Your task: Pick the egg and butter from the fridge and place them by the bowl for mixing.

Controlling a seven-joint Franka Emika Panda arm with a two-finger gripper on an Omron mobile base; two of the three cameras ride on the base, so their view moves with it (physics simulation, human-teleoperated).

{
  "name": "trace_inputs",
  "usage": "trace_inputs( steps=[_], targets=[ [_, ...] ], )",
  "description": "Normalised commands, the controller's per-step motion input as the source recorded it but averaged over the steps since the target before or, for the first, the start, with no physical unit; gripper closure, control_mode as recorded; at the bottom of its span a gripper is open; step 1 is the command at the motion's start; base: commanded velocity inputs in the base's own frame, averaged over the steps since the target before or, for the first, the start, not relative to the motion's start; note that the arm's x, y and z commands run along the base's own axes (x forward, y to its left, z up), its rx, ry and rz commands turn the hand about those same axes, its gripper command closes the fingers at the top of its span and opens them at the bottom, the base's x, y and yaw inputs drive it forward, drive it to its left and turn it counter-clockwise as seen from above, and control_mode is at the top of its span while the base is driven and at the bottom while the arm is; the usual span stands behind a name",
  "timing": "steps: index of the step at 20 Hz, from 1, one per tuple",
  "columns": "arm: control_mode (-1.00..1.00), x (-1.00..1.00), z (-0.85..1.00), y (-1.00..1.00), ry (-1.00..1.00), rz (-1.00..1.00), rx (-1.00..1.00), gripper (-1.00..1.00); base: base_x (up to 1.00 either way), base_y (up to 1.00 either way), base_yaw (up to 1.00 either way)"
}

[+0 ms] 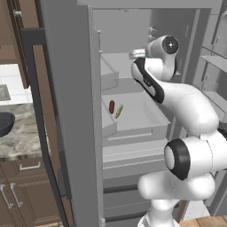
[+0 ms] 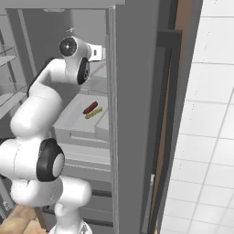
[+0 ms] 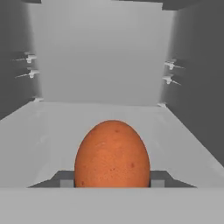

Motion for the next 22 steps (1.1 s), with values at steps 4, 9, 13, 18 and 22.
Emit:
trace_inputs(
  steps=[4, 9, 13, 18, 22],
  targets=[
    [-1.0, -1.0, 0.03, 0.09, -0.16, 0.0, 0.0, 1.0, 0.0, 0.0, 0.0],
    [-1.0, -1.0, 0.0, 0.19, -0.02, 0.0, 0.0, 1.0, 0.0, 0.0, 0.0],
    [-1.0, -1.0, 0.05, 0.26, 0.04, 0.0, 0.0, 1.0, 0.0, 0.0, 0.0],
    [-1.0, -1.0, -0.14, 0.14, 0.34, -0.04, 0.0, 1.0, 0.0, 0.0, 0.0],
    [-1.0, -1.0, -0.29, 0.0, 0.64, -0.09, 0.06, 1.0, 0.0, 0.0, 0.0]
  ],
)
